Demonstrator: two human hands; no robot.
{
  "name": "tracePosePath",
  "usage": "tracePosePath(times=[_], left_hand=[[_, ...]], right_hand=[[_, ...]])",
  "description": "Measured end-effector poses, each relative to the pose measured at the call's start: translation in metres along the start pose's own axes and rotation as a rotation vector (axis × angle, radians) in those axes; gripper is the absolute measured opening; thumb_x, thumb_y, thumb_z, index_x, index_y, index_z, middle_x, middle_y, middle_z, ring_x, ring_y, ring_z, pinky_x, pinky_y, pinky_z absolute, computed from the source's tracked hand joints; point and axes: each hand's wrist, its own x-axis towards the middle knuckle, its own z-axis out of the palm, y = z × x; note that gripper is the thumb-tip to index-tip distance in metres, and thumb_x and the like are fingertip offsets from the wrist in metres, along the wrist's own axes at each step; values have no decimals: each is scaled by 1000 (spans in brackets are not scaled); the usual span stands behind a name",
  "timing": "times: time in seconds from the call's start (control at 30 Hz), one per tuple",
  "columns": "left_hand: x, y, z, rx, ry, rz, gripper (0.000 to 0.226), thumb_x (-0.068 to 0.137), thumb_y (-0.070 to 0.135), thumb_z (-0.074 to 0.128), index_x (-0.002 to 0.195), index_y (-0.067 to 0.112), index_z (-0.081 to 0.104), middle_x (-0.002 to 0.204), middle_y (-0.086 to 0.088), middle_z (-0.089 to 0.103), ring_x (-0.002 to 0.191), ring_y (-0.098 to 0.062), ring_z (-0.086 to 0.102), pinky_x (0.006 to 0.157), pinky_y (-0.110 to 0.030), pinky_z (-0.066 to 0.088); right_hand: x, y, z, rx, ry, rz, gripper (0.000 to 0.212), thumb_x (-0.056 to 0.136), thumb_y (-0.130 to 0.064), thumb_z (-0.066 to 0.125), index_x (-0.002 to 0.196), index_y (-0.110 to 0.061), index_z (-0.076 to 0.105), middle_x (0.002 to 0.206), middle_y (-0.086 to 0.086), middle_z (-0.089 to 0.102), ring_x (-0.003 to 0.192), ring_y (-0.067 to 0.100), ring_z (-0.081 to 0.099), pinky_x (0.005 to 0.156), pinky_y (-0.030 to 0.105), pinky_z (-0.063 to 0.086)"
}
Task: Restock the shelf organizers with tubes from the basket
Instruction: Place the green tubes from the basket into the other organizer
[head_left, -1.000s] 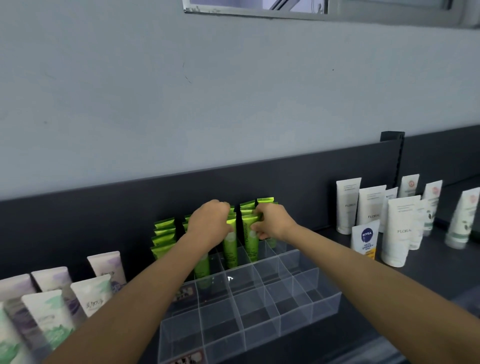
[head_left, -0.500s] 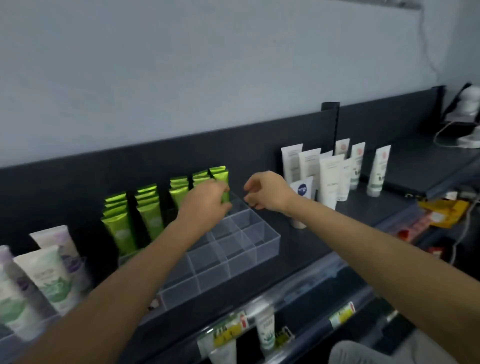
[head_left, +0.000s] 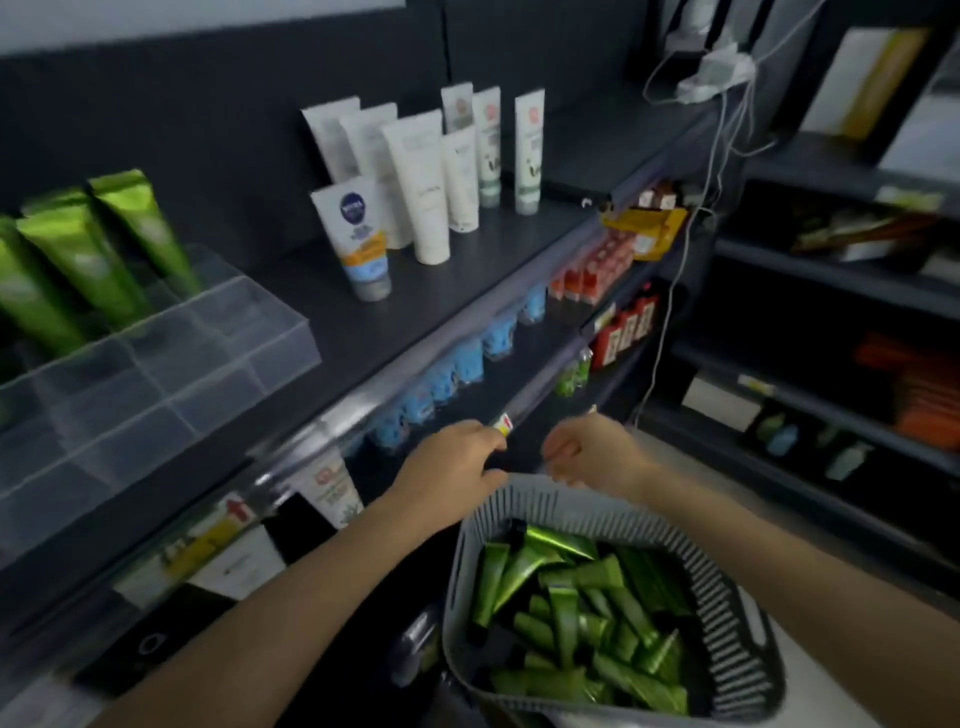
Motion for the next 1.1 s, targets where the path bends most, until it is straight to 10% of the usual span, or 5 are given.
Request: tracePosePath(times=[0.47,0.87,1.1], left_hand=[[-10,7,220,-145,-562,-175,18,90,24,59,99,9,66,92,-3,65,90,-20,62,73,-29,49],[7,6,320,-212,-539,-426,13,90,19,59,90,7,62,85,-7,62,75,-17,57,64,-29,46],[14,30,344,-417,-451,-618,31,82,15,68,104,11,48,99,-6,61,98,-25,62,75,-31,48]], right_hand=[[-54,229,95,-366,-456,298,27,85,-14,58,108,-5,70,113,16,67,109,28,62,85,25,46],[-38,257,160,-685,-796,79,26,90,-12,55,102,9,64,104,27,65,98,41,63,72,38,47],[-35,261,142,-490,-792,164,36,85,-27,63,107,2,62,106,21,65,95,35,63,68,32,47]])
